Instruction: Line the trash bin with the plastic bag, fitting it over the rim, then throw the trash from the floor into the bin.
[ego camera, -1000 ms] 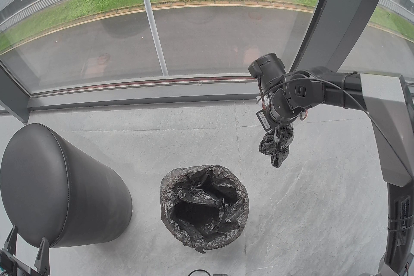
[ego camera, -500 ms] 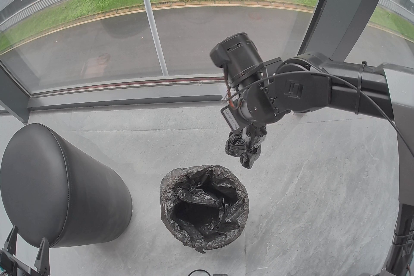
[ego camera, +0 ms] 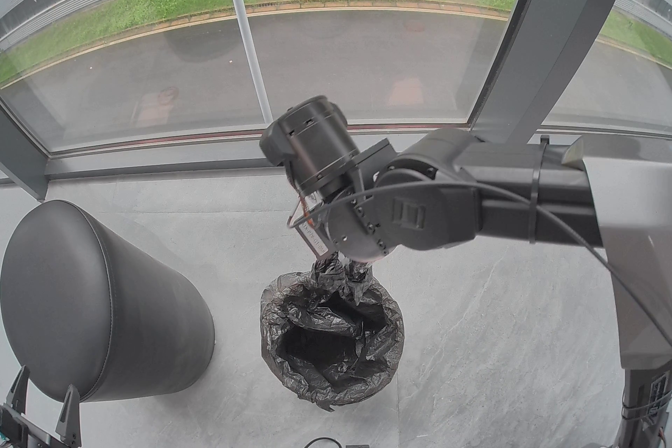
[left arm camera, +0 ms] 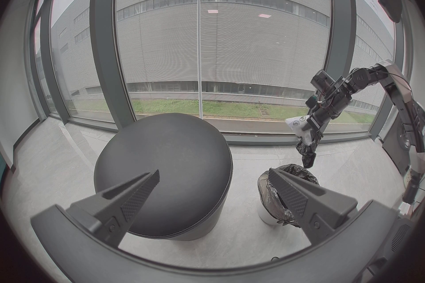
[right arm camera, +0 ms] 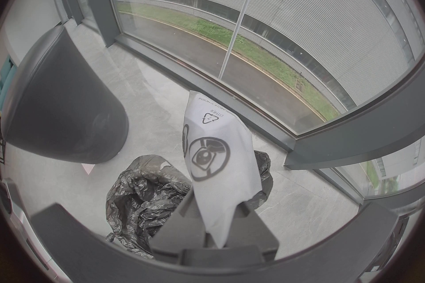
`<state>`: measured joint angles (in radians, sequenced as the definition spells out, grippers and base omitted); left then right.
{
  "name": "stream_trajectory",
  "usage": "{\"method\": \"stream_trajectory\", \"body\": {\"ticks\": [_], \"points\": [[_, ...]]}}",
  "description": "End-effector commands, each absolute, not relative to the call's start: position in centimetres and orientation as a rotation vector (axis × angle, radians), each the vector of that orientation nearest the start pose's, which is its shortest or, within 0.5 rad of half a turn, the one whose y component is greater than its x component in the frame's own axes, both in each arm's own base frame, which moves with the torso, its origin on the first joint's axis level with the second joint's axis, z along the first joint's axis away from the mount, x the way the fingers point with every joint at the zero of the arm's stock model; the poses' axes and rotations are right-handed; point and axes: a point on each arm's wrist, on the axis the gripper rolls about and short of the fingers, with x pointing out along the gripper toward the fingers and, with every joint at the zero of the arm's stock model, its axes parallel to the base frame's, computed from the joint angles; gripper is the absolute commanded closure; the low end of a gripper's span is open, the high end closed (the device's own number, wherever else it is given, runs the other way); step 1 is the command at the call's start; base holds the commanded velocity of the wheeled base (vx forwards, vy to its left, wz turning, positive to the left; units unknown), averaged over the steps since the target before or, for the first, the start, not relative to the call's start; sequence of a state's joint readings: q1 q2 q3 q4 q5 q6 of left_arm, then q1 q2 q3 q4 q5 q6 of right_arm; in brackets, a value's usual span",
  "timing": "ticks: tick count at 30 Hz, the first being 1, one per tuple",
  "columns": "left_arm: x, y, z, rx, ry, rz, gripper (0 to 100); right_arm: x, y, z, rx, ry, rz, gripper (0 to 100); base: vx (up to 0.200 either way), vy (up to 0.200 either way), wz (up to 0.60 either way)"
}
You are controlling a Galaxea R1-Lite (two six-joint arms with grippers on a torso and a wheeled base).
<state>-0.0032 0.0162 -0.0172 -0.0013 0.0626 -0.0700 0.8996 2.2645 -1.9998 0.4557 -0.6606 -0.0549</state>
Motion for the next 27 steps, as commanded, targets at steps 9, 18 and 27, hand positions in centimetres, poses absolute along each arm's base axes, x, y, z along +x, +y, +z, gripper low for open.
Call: {"method": "stream_trajectory", "body": {"ticks": [9,18,27], "points": [[-2.4,0.1,8.0,-0.071,-0.019,0.059,0,27.0,39.5,12.3,-0.691,0.585,0.332,100,0.000,0.000,0.00],[-2.4,0.1,8.0,-0.073,-0.019,0.059,0,26.5,40.5,9.5,-0.756,0.619,0.352,100,0.000,0.000,0.00],[-2.4,0.1,8.0,-0.071,-0.019,0.059,0,26.1,41.0,7.9,-0.785,0.637,0.362,100,0.000,0.000,0.00]]}}
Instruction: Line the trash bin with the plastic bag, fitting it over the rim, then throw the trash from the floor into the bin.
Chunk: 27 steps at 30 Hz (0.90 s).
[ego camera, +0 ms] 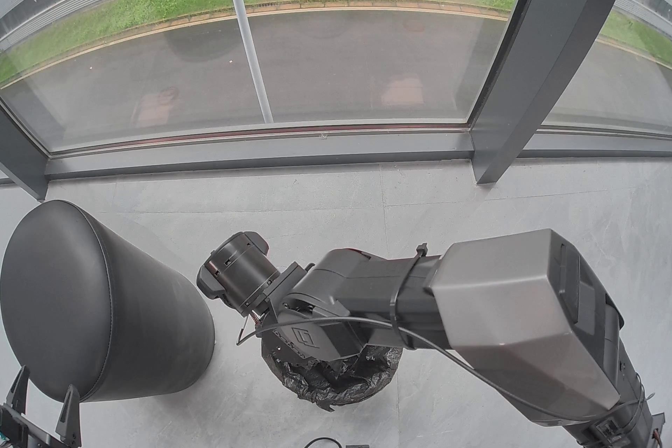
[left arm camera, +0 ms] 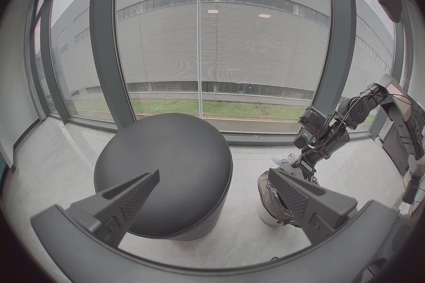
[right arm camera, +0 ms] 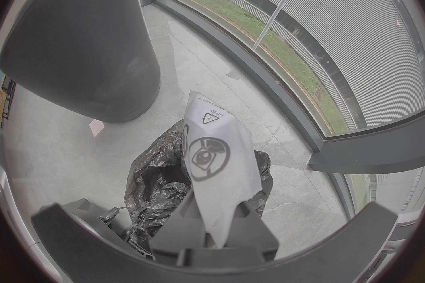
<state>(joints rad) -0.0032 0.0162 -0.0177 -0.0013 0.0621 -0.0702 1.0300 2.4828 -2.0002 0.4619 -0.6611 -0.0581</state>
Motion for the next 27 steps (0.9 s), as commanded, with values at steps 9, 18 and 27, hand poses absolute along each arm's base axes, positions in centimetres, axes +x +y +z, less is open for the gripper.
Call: {"method": "stream_trajectory", "body": {"ticks": [9,18,27], "points": [[-2.4,0.1,8.0,-0.071,-0.019,0.059,0,26.2,41.2,7.0,-0.797,0.650,0.360,0,0.000,0.000,0.00],[-2.4,0.1,8.0,-0.071,-0.017,0.059,0,26.4,41.1,6.5,-0.788,0.659,0.352,0,0.000,0.000,0.00],[-2.4,0.1,8.0,-0.071,-0.017,0.059,0,26.3,41.2,6.6,-0.787,0.657,0.351,0,0.000,0.000,0.00]]}}
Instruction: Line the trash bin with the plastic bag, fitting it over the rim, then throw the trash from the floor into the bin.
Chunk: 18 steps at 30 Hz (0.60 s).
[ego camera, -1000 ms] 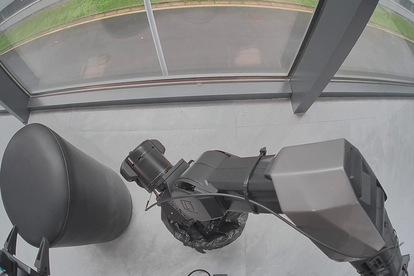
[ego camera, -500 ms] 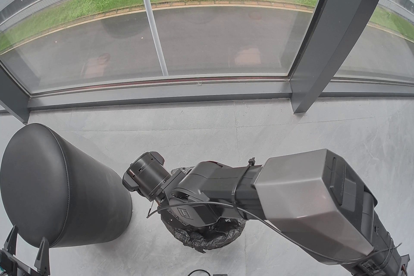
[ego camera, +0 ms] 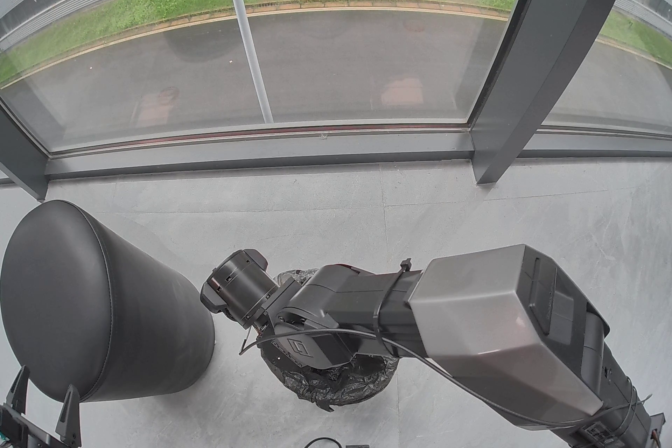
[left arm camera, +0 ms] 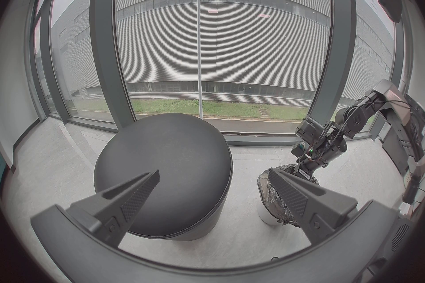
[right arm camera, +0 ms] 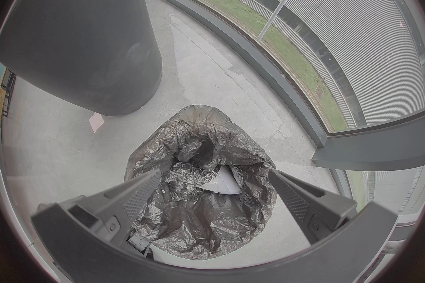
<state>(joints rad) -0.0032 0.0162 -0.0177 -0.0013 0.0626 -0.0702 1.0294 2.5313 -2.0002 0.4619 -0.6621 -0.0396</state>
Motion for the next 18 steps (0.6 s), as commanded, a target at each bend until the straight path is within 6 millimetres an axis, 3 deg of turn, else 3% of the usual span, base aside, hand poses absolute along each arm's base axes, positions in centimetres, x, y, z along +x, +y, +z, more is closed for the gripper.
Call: {"method": "stream_trajectory", "body": {"ticks": [1,10,11,18], "points": [[-2.4,0.1,8.0,-0.071,-0.017,0.059,0,26.3,41.2,6.6,-0.781,0.658,0.349,0,0.000,0.000,0.00],[-2.4,0.1,8.0,-0.071,-0.017,0.059,0,27.0,40.7,5.6,-0.761,0.689,0.320,0,0.000,0.000,0.00],[-2.4,0.1,8.0,-0.071,-0.017,0.059,0,27.0,40.7,5.6,-0.761,0.691,0.318,100,0.000,0.000,0.00],[-2.4,0.1,8.0,-0.071,-0.019,0.059,0,28.0,40.3,3.3,-0.772,0.732,0.298,100,0.000,0.000,0.00]]}}
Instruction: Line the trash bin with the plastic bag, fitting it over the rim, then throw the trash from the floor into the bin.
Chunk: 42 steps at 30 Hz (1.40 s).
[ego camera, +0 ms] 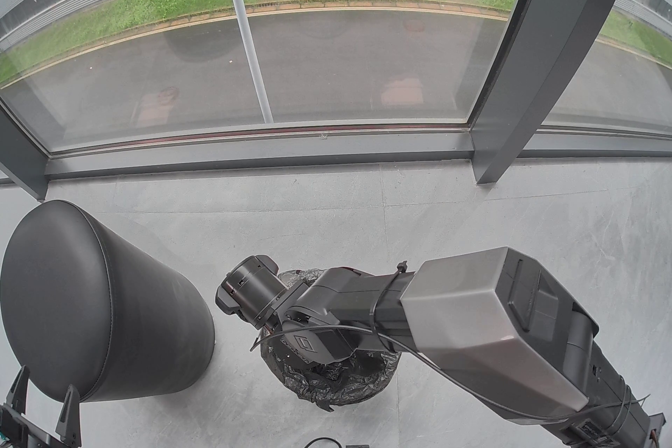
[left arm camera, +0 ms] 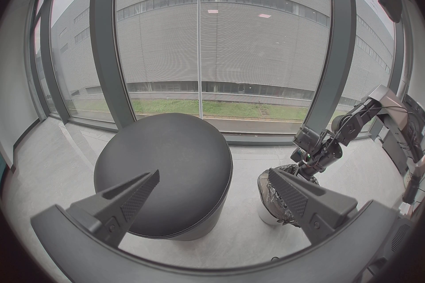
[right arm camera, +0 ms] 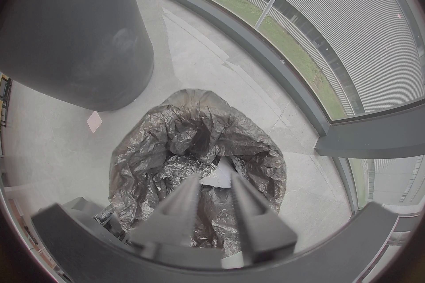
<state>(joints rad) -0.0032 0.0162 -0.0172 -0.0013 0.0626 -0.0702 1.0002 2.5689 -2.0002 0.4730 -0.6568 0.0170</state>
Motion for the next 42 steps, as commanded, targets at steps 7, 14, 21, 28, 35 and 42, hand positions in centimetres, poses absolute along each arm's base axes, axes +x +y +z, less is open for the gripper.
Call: {"method": "stream_trajectory", "body": {"ticks": [7,14,21,28,35,42], "points": [[-2.4,0.1,8.0,-0.071,-0.017,0.059,0,29.5,39.3,-1.8,-0.834,0.822,0.271,100,0.000,0.000,0.00],[-2.4,0.1,8.0,-0.071,-0.019,0.059,0,29.9,38.1,-7.6,-0.906,0.949,0.284,100,0.000,0.000,0.00],[-2.4,0.1,8.0,-0.071,-0.019,0.059,0,31.4,35.1,-16.1,-1.022,1.048,0.274,100,0.000,0.000,0.00],[-2.4,0.1,8.0,-0.071,-0.019,0.059,0,33.9,35.2,-13.6,-0.914,0.937,0.249,100,0.000,0.000,0.00],[-2.4,0.1,8.0,-0.071,-0.017,0.059,0,34.8,35.7,-13.4,-0.868,0.856,0.252,100,0.000,0.000,0.00],[-2.4,0.1,8.0,-0.071,-0.019,0.059,0,35.5,36.0,-14.7,-0.855,0.767,0.270,100,0.000,0.000,0.00]]}}
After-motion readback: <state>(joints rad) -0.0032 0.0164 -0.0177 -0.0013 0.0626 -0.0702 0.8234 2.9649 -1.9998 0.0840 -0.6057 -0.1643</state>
